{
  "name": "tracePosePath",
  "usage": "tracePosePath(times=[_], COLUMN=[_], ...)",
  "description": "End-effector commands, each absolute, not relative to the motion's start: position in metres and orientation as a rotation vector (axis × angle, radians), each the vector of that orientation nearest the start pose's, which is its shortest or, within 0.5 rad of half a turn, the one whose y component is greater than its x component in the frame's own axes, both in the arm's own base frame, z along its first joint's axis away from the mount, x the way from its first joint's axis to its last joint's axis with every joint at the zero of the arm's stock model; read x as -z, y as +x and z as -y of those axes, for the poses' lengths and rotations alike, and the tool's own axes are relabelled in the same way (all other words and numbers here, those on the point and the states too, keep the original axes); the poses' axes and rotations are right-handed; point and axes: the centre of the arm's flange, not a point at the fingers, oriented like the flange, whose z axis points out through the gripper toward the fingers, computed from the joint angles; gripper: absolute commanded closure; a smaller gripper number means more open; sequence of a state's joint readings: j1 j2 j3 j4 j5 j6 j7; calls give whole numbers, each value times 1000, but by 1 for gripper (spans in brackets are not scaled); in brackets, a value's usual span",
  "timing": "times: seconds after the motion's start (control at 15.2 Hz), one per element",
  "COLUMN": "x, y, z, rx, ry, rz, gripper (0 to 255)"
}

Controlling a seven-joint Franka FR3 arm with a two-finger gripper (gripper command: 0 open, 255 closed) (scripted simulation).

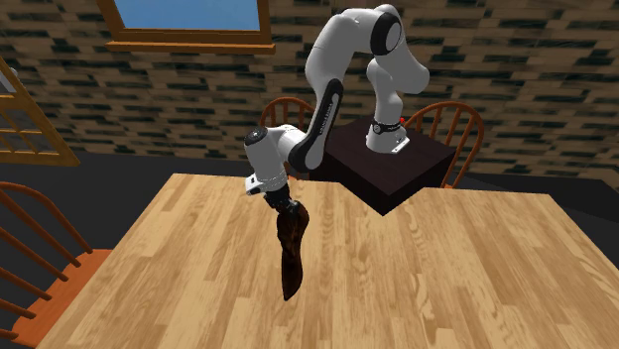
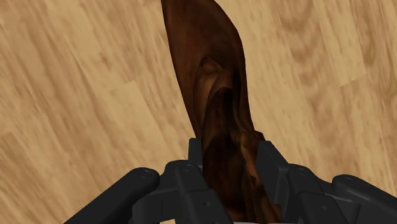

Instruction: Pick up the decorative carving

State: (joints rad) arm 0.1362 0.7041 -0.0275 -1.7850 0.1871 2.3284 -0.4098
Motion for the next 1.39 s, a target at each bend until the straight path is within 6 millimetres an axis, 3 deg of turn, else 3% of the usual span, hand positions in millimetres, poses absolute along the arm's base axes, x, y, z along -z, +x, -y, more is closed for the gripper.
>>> tracePosePath(times=[0.0, 0.2, 1.19, 1.32], x=[-145, -145, -224, -225], y=[632, 632, 632, 632], z=[-73, -73, -73, -73], rx=[-215, -215, -215, -215], ry=[-2949, -2949, -2949, -2949], rz=[573, 573, 573, 573], gripper=[255, 255, 255, 255])
